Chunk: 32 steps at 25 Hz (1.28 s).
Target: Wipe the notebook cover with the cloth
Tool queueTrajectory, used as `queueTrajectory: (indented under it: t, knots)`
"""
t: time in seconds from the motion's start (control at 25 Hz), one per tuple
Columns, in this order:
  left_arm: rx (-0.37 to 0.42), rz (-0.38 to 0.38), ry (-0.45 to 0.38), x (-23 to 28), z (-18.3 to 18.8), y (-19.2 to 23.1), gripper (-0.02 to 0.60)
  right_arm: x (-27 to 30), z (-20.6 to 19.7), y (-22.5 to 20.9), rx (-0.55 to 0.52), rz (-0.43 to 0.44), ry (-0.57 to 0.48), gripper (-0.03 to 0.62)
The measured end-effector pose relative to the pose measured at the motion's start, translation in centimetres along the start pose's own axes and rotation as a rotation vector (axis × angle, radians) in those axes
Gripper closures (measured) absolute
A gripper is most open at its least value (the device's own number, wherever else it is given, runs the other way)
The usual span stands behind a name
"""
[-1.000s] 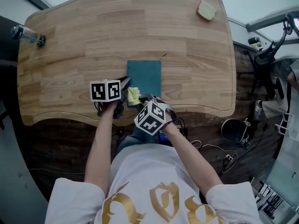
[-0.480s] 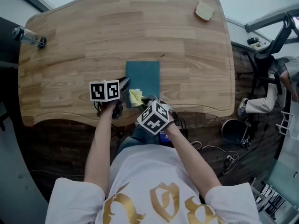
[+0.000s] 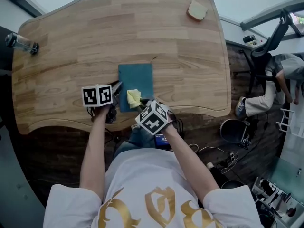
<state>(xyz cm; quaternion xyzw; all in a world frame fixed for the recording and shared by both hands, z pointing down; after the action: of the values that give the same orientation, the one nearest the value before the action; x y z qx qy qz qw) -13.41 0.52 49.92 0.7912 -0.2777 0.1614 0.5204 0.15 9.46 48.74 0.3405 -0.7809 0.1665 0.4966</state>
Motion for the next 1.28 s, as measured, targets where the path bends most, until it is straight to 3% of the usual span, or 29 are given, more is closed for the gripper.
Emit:
queueTrajectory:
  t: [1.28]
  knots:
    - [-0.024,-0.024,0.014,0.4,-0.3,0.0,0.526,2.3,3.3,-5.9,0.05,-0.003,-0.039,0.553]
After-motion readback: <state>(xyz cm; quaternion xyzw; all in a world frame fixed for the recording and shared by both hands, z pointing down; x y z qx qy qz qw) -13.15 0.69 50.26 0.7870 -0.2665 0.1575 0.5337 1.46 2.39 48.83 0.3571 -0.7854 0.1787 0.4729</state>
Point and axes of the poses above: the fingertips, and each gripper's own axes: x forward along the fingers, y to its left, z out of its top, the point moved 7 cm from there along -x, backward along the fingers, and after that the axes turned 15 degrees about -z, right-handed, at the moved point
